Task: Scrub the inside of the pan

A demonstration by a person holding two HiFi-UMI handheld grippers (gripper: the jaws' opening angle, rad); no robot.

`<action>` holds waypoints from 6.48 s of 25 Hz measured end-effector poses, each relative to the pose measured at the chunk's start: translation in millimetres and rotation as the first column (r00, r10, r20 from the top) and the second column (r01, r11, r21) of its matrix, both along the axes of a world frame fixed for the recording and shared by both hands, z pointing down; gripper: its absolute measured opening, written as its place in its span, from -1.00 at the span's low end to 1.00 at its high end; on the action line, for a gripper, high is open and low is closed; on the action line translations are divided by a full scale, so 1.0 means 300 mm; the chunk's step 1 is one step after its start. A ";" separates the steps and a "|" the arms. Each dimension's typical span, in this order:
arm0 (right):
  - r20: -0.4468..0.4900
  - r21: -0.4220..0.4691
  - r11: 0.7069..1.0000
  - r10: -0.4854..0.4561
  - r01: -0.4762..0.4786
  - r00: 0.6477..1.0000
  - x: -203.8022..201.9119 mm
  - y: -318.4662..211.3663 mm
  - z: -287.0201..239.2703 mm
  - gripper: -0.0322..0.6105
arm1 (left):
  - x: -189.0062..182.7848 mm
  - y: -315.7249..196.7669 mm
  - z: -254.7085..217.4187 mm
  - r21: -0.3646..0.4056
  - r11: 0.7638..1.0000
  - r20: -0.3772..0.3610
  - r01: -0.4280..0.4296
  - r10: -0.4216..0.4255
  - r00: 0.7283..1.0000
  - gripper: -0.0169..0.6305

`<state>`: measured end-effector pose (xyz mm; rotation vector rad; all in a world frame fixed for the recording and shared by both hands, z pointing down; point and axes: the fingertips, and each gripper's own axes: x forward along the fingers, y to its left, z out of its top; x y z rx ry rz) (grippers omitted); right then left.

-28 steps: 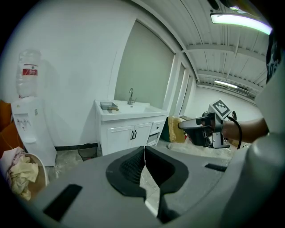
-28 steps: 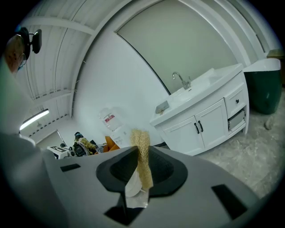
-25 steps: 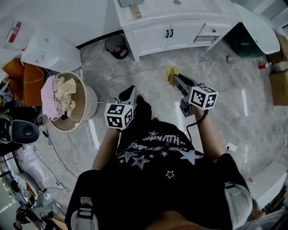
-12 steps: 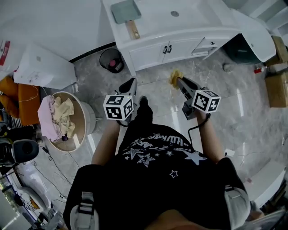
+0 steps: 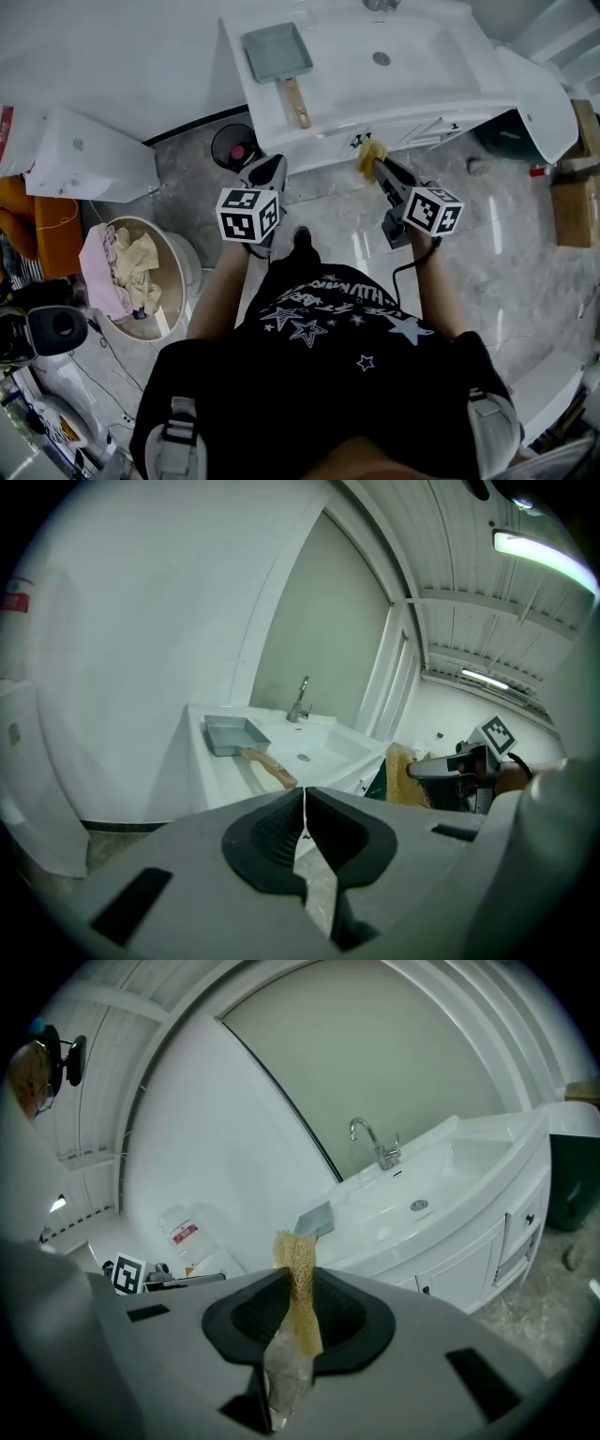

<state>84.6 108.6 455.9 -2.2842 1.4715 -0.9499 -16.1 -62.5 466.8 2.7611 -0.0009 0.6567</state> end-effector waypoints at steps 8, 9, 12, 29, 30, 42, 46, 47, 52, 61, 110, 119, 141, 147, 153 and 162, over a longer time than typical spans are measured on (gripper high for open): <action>0.008 -0.021 1.000 0.014 -0.014 1.000 0.224 -0.153 0.033 -0.67 | 0.208 -0.074 0.094 -0.155 0.985 0.057 -0.077 0.086 0.995 -0.79; 0.005 -0.023 1.000 0.012 -0.012 1.000 0.248 -0.173 0.031 -0.67 | 0.231 -0.077 0.104 -0.194 0.977 0.062 -0.086 0.100 0.993 -0.67; -0.003 -0.019 1.000 -0.001 0.001 1.000 0.303 -0.236 0.019 -0.67 | 0.302 -0.094 0.113 -0.326 0.942 0.059 -0.084 0.109 0.992 -0.50; -0.001 -0.027 0.947 -0.321 0.321 0.947 0.664 -0.565 0.020 -0.67 | 0.534 -0.176 0.269 -0.397 0.897 0.301 0.193 -0.071 0.951 -0.40; 0.001 -0.023 0.939 -0.343 0.343 0.939 0.679 -0.585 0.019 -0.67 | 0.539 -0.180 0.277 -0.388 0.897 0.314 0.214 -0.090 0.945 -0.40; -0.101 -0.114 0.774 -0.633 0.623 0.767 0.753 -0.869 0.032 -0.67 | 0.579 -0.191 0.301 -0.380 0.841 0.364 0.386 -0.248 0.898 -0.50; -0.160 -0.182 0.664 -0.748 0.725 0.644 0.713 -1.007 0.040 -0.67 | 0.578 -0.196 0.297 -0.374 0.832 0.366 0.410 -0.274 0.889 -0.52; -0.174 -0.208 0.630 -0.777 0.748 0.605 0.700 -1.041 0.047 -0.67 | 0.581 -0.197 0.296 -0.370 0.829 0.367 0.419 -0.283 0.886 -0.52; -0.190 -0.393 0.391 -0.920 0.832 0.343 0.604 -1.169 0.142 -0.67 | 0.591 -0.200 0.297 -0.345 0.813 0.378 0.469 -0.336 0.862 -0.54; -0.042 -0.666 0.028 -0.999 0.745 0.000 0.489 -1.215 0.336 -0.67 | 0.579 -0.197 0.300 -0.337 0.793 0.394 0.507 -0.371 0.841 -0.55; -0.240 -0.733 0.376 -0.923 0.567 0.302 0.755 -1.556 0.403 -0.66 | 0.565 -0.196 0.309 -0.391 0.747 0.395 0.538 -0.393 0.831 -0.56; -0.168 -0.666 0.317 -0.946 0.675 0.278 0.683 -1.426 0.330 -0.66 | 0.567 -0.194 0.308 -0.393 0.754 0.397 0.526 -0.376 0.837 -0.56; -0.026 -0.745 0.088 -0.994 0.662 0.102 0.569 -1.248 0.445 -0.66 | 0.576 -0.198 0.325 -0.411 0.760 0.383 0.503 -0.357 0.852 -0.56; -0.042 -0.755 0.136 -0.986 0.641 0.159 0.634 -1.311 0.445 -0.66 | 0.575 -0.194 0.318 -0.424 0.755 0.374 0.501 -0.357 0.856 -0.56; -0.053 -0.768 0.169 -0.978 0.618 0.201 0.698 -1.373 0.446 -0.66 | 0.575 -0.191 0.318 -0.418 0.758 0.379 0.500 -0.355 0.855 -0.56; -0.127 -0.817 0.223 -0.969 0.532 0.212 0.784 -1.455 0.435 -0.66 | 0.578 -0.190 0.316 -0.424 0.750 0.375 0.508 -0.365 0.852 -0.56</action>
